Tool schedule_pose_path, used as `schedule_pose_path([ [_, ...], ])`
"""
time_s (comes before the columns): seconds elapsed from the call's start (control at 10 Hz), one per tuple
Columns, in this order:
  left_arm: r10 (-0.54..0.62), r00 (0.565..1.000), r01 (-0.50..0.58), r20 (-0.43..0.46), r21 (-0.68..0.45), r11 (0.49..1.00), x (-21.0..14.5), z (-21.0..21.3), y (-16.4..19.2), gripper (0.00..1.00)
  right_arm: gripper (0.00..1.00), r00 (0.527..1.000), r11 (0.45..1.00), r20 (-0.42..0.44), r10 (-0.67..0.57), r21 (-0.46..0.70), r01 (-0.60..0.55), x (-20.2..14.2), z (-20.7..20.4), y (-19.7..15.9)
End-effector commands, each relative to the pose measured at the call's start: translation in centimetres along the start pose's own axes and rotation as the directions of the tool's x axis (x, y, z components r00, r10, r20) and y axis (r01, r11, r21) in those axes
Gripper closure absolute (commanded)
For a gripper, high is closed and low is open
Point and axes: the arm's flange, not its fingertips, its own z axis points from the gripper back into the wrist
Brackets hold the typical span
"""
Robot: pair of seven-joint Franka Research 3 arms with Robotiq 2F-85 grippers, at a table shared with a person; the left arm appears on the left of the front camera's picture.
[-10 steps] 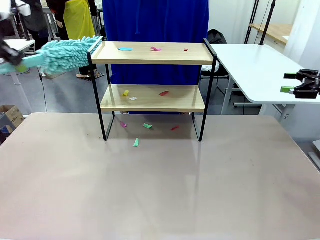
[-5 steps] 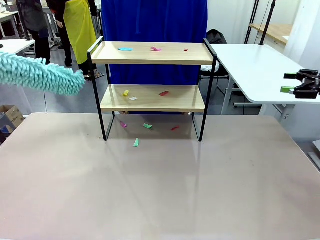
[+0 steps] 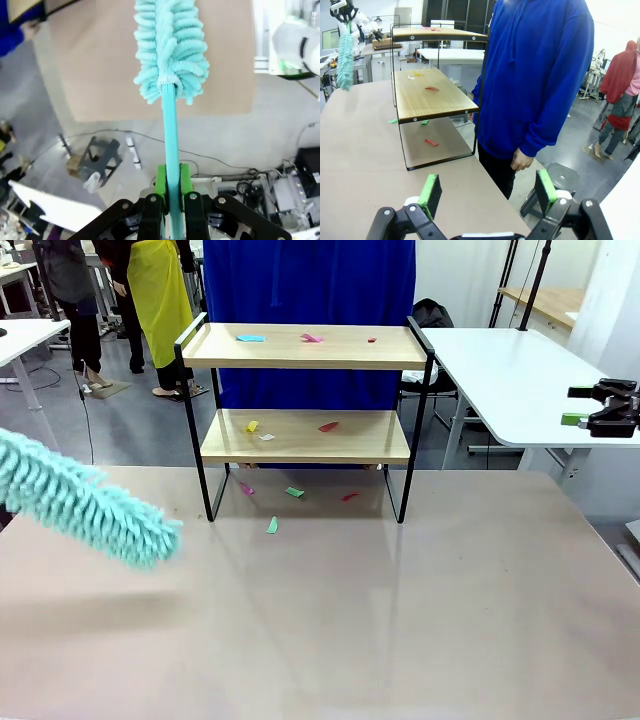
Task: Clean the shelf.
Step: Clean the specific section of the Shelf indicated by the human with the Duster.
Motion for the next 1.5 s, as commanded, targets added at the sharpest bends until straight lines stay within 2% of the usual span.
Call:
schedule_pose_path([
  [0.0,-0.049,0.998,0.05,0.026,-0.033,0.998,2.2,-0.2,0.1,0.87,0.0,1.0,1.0,0.002,0.005,0.002,-0.005,0.3,-0.1,0.0],
  [0.1,0.007,1.0,-0.007,-0.014,0.032,0.999,2.6,-1.0,1.0,0.87,0.0,1.0,1.0,0.002,0.005,0.002,-0.005,0.3,-0.1,0.0],
  [0.2,-0.038,0.999,0.038,0.003,-0.032,0.999,1.8,-0.3,-0.1,0.87,0.0,1.0,1.0,0.002,0.005,0.002,-0.005,0.3,-0.1,0.0],
  [1.4,-0.038,0.999,0.038,0.003,-0.032,0.999,1.8,-0.3,-0.1,0.87,0.0,1.0,1.0,0.002,0.005,0.002,-0.005,0.3,-0.1,0.0],
])
